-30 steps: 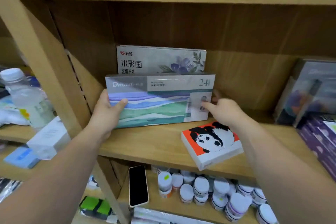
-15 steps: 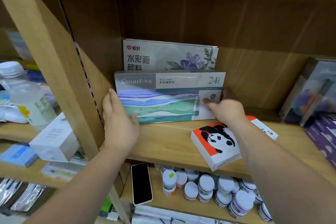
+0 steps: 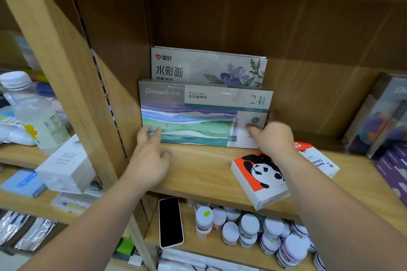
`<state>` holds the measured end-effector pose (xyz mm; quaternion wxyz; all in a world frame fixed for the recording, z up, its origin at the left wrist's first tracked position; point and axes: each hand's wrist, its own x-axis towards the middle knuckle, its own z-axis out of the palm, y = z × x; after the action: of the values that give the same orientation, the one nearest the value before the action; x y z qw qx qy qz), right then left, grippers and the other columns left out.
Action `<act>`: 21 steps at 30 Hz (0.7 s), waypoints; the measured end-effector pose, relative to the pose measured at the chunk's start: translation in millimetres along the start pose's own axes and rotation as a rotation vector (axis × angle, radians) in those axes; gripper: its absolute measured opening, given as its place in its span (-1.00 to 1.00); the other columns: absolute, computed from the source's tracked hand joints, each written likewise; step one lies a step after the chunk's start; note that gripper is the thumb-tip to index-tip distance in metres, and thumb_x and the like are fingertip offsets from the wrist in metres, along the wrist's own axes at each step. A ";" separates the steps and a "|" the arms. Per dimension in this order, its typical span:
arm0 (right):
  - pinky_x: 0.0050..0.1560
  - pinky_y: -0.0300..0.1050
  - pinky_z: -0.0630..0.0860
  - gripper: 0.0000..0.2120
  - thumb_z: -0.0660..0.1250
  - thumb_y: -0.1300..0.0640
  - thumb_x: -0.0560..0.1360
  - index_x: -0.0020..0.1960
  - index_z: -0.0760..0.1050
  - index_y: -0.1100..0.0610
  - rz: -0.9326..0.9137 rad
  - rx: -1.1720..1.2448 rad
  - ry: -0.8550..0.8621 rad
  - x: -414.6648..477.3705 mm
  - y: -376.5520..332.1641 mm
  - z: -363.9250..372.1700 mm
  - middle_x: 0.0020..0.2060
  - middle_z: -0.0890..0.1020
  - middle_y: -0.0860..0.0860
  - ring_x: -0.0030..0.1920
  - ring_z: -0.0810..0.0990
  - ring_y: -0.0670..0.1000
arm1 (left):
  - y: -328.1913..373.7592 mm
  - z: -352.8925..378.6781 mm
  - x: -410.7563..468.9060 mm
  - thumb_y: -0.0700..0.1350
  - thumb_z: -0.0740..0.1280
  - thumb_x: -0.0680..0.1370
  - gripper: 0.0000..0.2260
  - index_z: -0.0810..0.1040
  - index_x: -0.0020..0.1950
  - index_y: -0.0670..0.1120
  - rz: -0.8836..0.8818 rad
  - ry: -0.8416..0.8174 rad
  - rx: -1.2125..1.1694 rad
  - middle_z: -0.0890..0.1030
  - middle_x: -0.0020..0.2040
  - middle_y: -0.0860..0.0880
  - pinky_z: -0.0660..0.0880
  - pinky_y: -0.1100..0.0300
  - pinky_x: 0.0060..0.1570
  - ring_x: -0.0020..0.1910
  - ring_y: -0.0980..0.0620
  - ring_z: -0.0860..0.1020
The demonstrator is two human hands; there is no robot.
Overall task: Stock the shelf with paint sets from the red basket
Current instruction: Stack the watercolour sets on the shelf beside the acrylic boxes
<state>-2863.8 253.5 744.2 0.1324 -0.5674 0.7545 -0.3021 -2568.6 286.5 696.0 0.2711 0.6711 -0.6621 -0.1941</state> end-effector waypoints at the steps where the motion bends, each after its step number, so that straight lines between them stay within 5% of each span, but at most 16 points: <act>1: 0.01 0.00 0.57 -0.53 0.41 -0.09 0.57 0.31 0.42 0.19 0.003 0.001 -0.002 -1.1 1.2 -0.2 0.19 0.67 0.15 0.15 0.64 0.24 | 0.7 -0.7 2.2 -0.04 0.25 0.68 -0.39 0.09 0.69 -0.09 -0.004 -0.013 0.001 -0.13 0.66 0.05 0.20 0.06 0.55 0.57 -0.10 0.24; 8: -0.11 -0.08 0.41 -0.61 0.31 -0.12 0.64 0.27 0.43 0.17 0.013 0.009 -0.001 2.9 6.4 -1.3 0.15 0.68 0.16 0.11 0.63 0.26 | 11.4 -10.1 22.8 0.00 0.24 0.69 -0.39 0.09 0.69 -0.05 -0.017 0.061 0.041 -0.22 0.67 0.11 0.24 0.07 0.50 0.61 -0.08 0.20; 21: -0.10 -0.10 0.47 -0.61 0.36 0.03 0.62 0.40 0.44 0.12 -0.006 0.016 -0.018 -0.3 9.7 -3.5 0.14 0.69 0.14 0.10 0.64 0.24 | 15.4 -7.5 33.9 0.04 0.25 0.69 -0.37 0.07 0.70 -0.01 -0.028 0.002 0.131 -0.19 0.70 0.01 0.12 0.04 0.57 0.65 -0.14 0.08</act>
<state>-2873.1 256.5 741.0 0.1428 -0.5715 0.7491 -0.3032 -2574.4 254.0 714.7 0.2246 0.6967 -0.6638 -0.1533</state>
